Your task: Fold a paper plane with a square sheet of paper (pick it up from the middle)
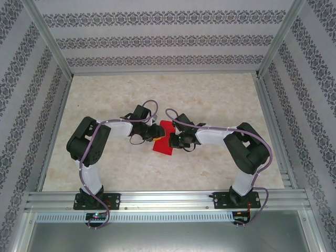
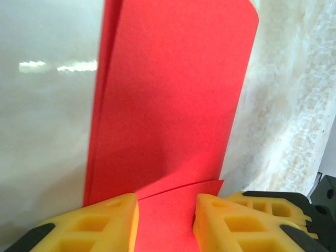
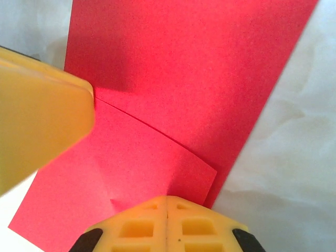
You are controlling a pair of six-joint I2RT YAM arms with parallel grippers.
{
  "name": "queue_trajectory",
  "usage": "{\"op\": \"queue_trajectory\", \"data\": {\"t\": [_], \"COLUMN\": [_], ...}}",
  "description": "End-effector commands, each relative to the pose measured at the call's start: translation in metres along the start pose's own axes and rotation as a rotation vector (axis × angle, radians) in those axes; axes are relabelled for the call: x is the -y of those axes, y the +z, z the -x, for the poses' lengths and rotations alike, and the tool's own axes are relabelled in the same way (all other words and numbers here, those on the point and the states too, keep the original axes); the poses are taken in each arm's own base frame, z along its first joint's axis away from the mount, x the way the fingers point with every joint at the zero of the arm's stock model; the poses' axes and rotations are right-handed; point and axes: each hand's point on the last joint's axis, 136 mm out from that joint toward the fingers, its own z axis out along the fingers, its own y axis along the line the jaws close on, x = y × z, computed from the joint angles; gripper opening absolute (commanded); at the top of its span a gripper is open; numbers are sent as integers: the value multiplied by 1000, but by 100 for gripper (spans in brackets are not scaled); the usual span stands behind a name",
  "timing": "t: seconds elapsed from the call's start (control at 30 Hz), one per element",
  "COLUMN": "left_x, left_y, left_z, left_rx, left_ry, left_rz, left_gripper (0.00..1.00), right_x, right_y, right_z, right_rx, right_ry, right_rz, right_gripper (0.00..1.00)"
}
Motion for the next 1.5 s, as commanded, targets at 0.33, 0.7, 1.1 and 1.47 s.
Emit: {"op": "queue_trajectory", "data": {"t": [0.33, 0.7, 1.1, 1.47], "left_x": [6, 17, -5, 24], "left_y": [-45, -14, 9, 1], "left_z": [34, -17, -26, -19], "left_rx": [128, -22, -39, 25], "left_ry": [111, 116, 76, 111], "left_rz": [59, 26, 73, -61], "left_gripper": [40, 15, 10, 9], "right_x": [82, 75, 3, 3], "right_y": [10, 11, -17, -15], "right_z": [-74, -69, -23, -21], "right_rx": [-225, -216, -65, -75], "right_ry": [34, 29, -73, -78], "right_rz": [-321, -297, -34, -39], "right_gripper": [3, 3, 6, 6]}}
